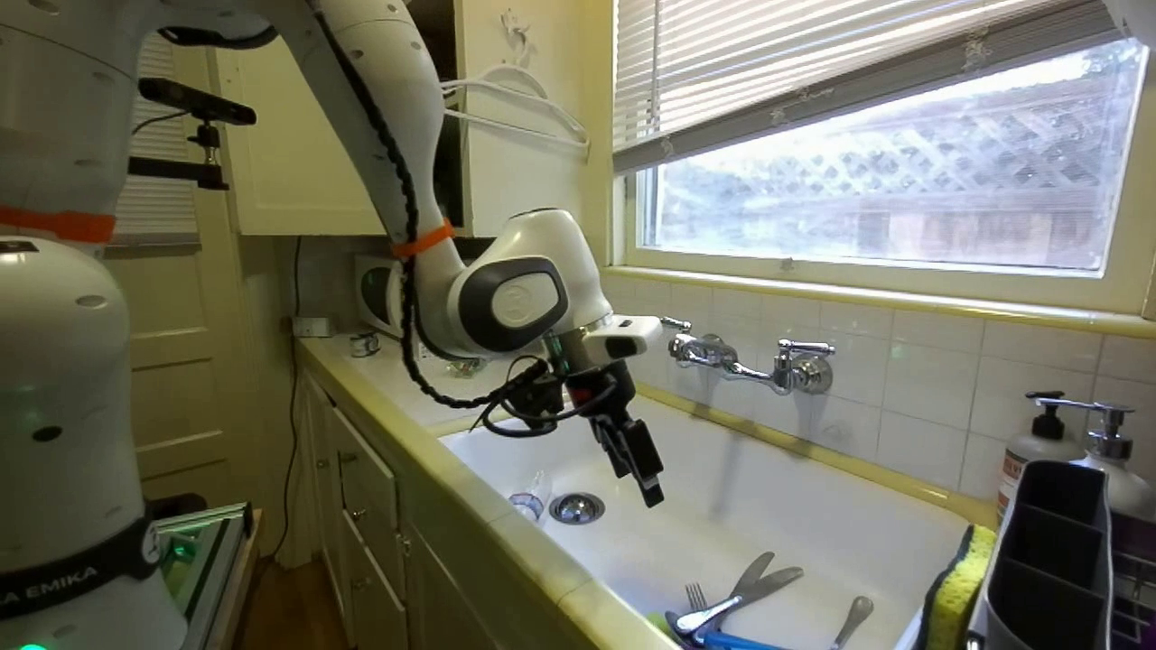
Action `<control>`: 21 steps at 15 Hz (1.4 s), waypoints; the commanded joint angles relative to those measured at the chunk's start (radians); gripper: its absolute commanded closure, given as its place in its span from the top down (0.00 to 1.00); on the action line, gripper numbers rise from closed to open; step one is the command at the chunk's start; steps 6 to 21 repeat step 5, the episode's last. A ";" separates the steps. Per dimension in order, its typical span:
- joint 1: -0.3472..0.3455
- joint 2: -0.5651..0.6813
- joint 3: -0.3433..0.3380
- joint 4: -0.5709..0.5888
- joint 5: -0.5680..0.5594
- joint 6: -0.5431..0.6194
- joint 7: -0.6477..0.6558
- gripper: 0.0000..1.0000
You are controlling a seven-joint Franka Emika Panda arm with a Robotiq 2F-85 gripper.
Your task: Put the silver butter knife from the dishrack in the sink.
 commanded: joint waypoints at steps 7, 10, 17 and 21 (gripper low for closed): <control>0.108 -0.041 -0.179 -0.108 -0.166 0.145 0.093 1.00; 0.108 -0.041 -0.179 -0.108 -0.166 0.145 0.093 1.00; 0.108 -0.041 -0.179 -0.108 -0.166 0.145 0.093 1.00; 0.108 -0.041 -0.179 -0.108 -0.166 0.145 0.093 1.00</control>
